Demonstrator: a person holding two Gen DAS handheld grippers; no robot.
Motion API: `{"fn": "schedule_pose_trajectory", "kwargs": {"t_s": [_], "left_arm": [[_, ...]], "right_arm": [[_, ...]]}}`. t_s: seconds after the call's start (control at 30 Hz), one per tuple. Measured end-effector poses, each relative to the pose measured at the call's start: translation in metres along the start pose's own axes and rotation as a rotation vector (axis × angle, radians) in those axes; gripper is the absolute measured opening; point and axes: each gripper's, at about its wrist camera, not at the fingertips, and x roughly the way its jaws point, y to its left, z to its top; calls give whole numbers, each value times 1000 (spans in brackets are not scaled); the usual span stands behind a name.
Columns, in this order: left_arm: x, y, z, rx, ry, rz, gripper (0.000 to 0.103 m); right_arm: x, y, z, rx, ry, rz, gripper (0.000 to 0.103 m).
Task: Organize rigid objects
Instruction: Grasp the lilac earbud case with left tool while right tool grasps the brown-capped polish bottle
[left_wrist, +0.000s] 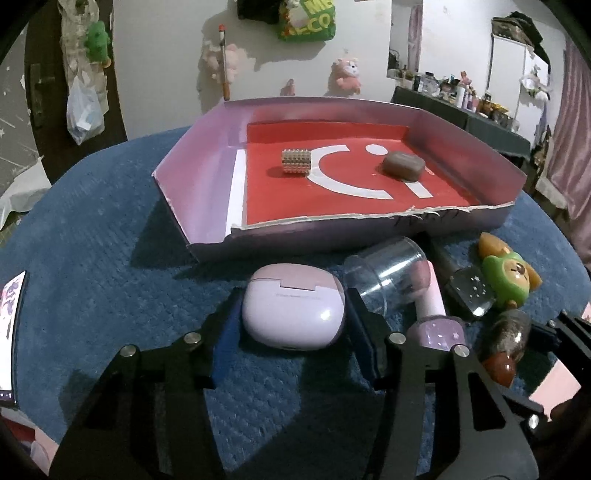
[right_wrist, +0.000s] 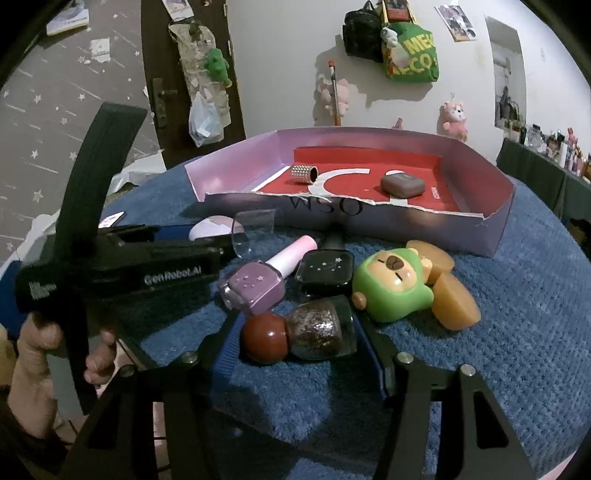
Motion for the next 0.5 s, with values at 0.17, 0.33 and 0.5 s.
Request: {"fn": "schedule_pose_trajectory", "kwargs": {"t_s": [0.17, 0.33, 0.5], "left_arm": [[-10, 3, -6, -16, 0, -4, 51], [-22, 7, -10, -47, -7, -19, 51], [-31, 8, -10, -59, -19, -21, 51]], "right_arm": [[-4, -1, 1, 17, 3, 43, 61], [-9, 0, 4, 32, -4, 84, 61], [-11, 0, 5, 44, -6, 111, 61]]}}
